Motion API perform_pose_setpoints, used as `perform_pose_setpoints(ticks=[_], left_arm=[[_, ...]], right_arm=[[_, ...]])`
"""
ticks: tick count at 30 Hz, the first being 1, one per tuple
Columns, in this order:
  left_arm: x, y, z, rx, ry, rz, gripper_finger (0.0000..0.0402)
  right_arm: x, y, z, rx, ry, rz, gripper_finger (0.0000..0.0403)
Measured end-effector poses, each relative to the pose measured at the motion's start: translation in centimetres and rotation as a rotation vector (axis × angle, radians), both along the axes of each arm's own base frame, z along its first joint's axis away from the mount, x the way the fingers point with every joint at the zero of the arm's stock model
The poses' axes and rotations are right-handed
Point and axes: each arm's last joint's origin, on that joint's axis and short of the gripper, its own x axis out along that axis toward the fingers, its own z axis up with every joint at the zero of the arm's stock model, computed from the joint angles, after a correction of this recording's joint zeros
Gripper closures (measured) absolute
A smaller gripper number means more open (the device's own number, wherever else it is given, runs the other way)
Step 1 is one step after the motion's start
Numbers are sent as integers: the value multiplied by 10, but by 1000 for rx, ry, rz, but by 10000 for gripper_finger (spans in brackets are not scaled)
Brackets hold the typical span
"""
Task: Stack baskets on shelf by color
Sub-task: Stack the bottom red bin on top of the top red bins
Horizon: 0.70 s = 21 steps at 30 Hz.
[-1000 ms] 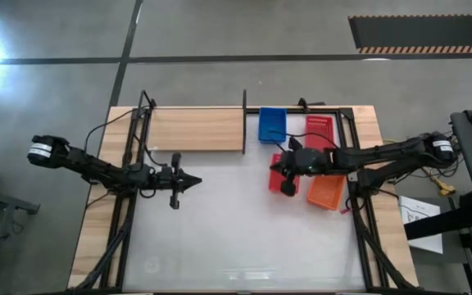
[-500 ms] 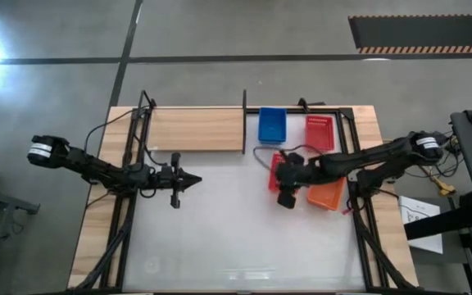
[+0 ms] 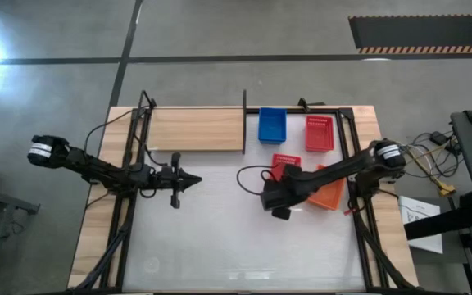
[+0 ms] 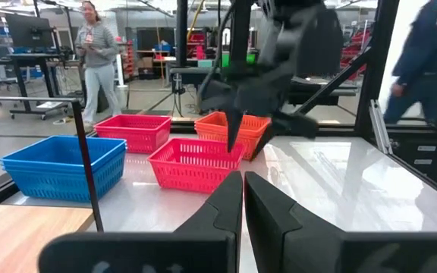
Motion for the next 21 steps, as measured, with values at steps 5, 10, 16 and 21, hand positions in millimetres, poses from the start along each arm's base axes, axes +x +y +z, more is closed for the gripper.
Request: perform_pose_setpoints(ticks=[5, 10, 16, 21], left_arm=[[0, 0, 0, 0, -1, 0, 402], [0, 0, 0, -1, -1, 0, 402], [0, 0, 0, -1, -2, 0, 402], [0, 0, 0, -1, -4, 0, 402]], right_arm=[[0, 0, -18, -15, 73, 15, 257], [-3, -1, -22, -16, 77, 18, 334], [-11, -2, -11, -9, 45, 43, 391], [-18, -4, 18, 3, -22, 97, 393]])
